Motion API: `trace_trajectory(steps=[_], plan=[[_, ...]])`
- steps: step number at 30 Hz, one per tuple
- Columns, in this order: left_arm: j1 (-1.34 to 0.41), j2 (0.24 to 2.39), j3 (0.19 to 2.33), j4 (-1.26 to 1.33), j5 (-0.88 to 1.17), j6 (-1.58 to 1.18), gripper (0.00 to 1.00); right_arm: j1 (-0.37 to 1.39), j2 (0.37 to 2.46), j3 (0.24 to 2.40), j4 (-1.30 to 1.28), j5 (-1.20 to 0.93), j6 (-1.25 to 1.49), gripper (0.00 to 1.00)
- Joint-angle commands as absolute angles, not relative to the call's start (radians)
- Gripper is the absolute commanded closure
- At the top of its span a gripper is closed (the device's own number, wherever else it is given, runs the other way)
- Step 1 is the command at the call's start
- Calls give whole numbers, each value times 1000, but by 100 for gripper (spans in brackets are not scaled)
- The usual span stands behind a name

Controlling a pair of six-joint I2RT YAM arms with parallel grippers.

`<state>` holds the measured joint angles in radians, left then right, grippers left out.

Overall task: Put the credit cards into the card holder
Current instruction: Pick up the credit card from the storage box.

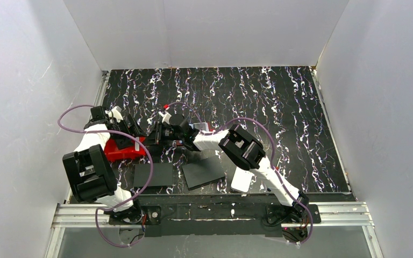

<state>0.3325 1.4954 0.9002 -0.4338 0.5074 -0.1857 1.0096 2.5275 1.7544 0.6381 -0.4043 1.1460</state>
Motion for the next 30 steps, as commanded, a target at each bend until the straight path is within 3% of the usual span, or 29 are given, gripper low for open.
trace_trajectory(steps=[1, 7, 13, 18, 30], plan=[[333, 1520, 918, -474, 562, -145, 20, 1014, 2515, 1803, 659, -416, 1132, 80], [330, 1509, 919, -477, 571, -140, 29, 1014, 2506, 1800, 614, -407, 1109, 81], [330, 1487, 909, -472, 569, -149, 53, 1008, 2477, 1765, 580, -382, 1080, 77], [330, 1471, 894, -467, 549, -149, 67, 1005, 2467, 1758, 565, -382, 1067, 73], [331, 1429, 879, -468, 532, -135, 82, 993, 2437, 1705, 583, -387, 1072, 72]])
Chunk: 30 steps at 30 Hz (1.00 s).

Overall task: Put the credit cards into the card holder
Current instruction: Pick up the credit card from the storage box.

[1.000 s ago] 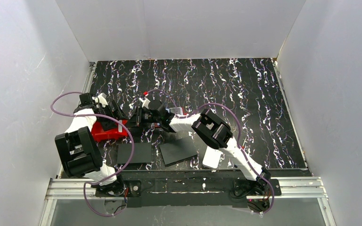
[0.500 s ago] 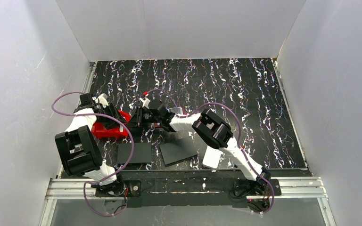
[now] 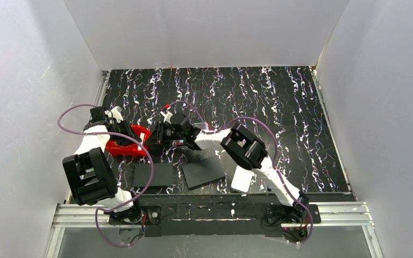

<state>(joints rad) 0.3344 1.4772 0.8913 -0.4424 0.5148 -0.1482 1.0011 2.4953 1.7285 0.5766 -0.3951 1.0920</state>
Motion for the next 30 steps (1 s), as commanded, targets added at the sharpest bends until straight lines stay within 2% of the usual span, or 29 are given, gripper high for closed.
trace_trajectory(steps=[1, 14, 30], plan=[[331, 1427, 879, -469, 529, -135, 82, 991, 2434, 1702, 585, -388, 1072, 72], [312, 1388, 883, -496, 433, -130, 96, 976, 2369, 1663, 574, -385, 1036, 72], [289, 1257, 957, -604, 264, -118, 99, 955, 2205, 1661, 272, -307, 742, 67]])
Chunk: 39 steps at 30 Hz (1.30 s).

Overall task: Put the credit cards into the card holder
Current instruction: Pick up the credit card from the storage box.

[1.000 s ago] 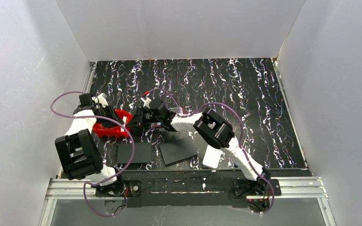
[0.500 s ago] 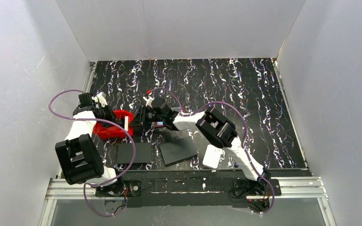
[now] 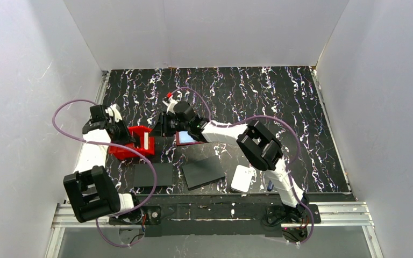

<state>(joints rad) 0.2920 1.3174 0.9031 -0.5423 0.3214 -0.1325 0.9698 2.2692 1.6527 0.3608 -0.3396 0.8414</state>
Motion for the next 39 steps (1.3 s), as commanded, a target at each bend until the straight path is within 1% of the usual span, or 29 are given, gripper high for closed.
trace_trajectory(steps=[1, 5, 8, 11, 13, 15, 17, 19, 22, 25, 28, 29, 32, 35, 39], plan=[[289, 1245, 965, -610, 254, -117, 100, 952, 2197, 1661, 250, -304, 731, 66], [288, 1208, 1010, -651, 226, -123, 100, 932, 2167, 1667, 156, -307, 661, 63], [277, 1133, 1045, -658, 233, -141, 100, 898, 2125, 1637, 63, -322, 586, 54], [253, 1071, 1058, -604, 380, -197, 100, 823, 2063, 1581, 24, -414, 549, 44], [226, 1047, 1035, -520, 495, -263, 100, 773, 1993, 1518, 23, -482, 525, 34], [193, 1029, 968, -377, 620, -390, 100, 711, 1930, 1419, 117, -605, 567, 27], [140, 1019, 876, -124, 708, -540, 100, 645, 1864, 1280, 396, -740, 712, 22], [74, 1025, 803, 92, 739, -662, 100, 598, 1818, 1143, 636, -819, 876, 19], [-52, 1061, 746, 287, 719, -739, 100, 577, 1779, 1054, 843, -839, 1019, 16], [-130, 1094, 698, 454, 679, -812, 100, 574, 1764, 975, 1016, -786, 1126, 17], [-166, 1105, 665, 562, 653, -871, 100, 562, 1773, 930, 1122, -752, 1222, 21], [-177, 1108, 663, 573, 648, -881, 100, 562, 1786, 924, 1178, -750, 1261, 23], [-199, 1116, 649, 607, 631, -919, 100, 561, 1820, 919, 1337, -743, 1373, 37], [-209, 1128, 641, 648, 624, -953, 100, 561, 1831, 907, 1427, -723, 1437, 43], [-220, 1149, 637, 687, 613, -990, 100, 563, 1828, 907, 1443, -712, 1454, 51]])
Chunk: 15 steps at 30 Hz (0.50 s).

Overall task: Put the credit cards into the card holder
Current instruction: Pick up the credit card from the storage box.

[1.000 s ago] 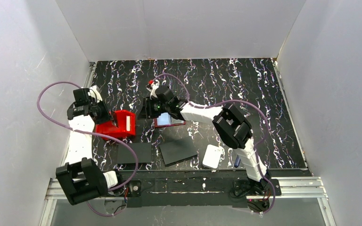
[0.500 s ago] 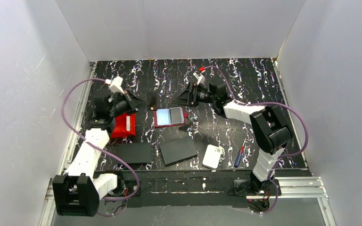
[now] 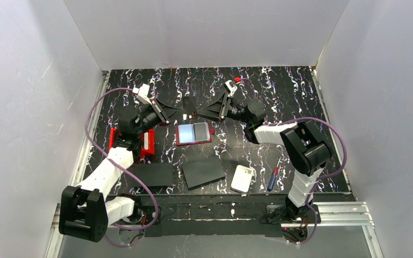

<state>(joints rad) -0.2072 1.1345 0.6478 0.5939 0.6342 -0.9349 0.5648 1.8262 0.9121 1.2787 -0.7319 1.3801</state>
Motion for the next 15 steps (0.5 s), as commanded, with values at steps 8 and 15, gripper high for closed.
trace_trajectory(steps=[8, 15], plan=[[-237, 1168, 629, 757, 594, -1037, 100, 566, 1826, 922, 1438, -697, 1463, 65], [-248, 1175, 610, 809, 585, -1074, 100, 575, 1847, 944, 1475, -687, 1500, 71]])
